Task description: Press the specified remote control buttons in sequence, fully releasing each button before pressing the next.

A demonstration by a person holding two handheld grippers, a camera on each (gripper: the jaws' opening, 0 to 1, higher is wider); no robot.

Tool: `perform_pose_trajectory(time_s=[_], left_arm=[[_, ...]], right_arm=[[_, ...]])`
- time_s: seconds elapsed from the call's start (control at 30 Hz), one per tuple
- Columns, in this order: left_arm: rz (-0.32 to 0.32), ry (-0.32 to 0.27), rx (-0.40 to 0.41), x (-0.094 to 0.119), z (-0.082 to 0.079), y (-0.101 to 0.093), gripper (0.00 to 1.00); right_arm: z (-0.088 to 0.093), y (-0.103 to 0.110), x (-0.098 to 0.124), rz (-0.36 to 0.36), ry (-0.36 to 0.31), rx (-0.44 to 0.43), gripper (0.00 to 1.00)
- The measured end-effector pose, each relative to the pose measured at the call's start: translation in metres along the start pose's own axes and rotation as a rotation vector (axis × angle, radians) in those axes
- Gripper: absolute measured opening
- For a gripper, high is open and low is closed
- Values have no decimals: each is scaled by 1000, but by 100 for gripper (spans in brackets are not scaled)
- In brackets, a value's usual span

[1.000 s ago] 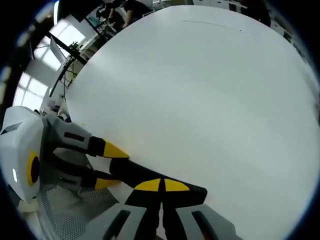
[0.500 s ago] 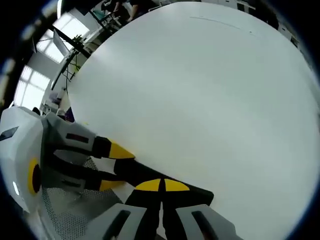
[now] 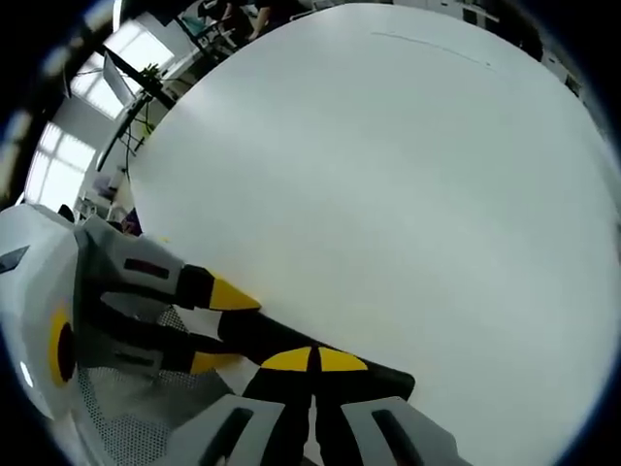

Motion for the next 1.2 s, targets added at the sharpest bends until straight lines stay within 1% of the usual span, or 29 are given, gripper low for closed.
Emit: perform_pose_trajectory(time_s=[0.07,0.17,0.43,0.6,0.63,0.73,0.9,1.1,1.2], left_arm=[[-3,-1,3,0,0,0,24],[-6,-3,7,0,0,-1,24],[-10,-2,15,0,0,-2,24],[-2,9,0,-1,-1,0,24],[-1,10,-2,-1,-1,0,24],[1,2,-2,0,0,0,24],[4,-7,-12,-1,1,0,24],[6,-7,-18,-1,1,1,24],[6,-8,-19,0,1,1,24]], right_arm=[[3,0,1,-1,-21,-14,0],[4,1,1,5,-36,-12,0],[7,-2,1,-17,-81,-61,0],[9,-5,2,-32,-105,-72,0],[9,-5,2,-35,-101,-75,0],[10,-5,10,-24,-117,-70,0],[12,-3,15,-39,-105,-63,0],[14,4,10,-42,-72,-41,0],[15,4,8,-34,-62,-34,0]])
Point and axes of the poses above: the point that each gripper's makers call its tool centre point, and the gripper's own axes: x roughly backward along the fingers, y roughly to its left, z roughly out of its underside, the point moved 9 cm from there along x, roughly backward along the fingers, and after that the axes turned 3 degrees about y, right-handed, at the moved point
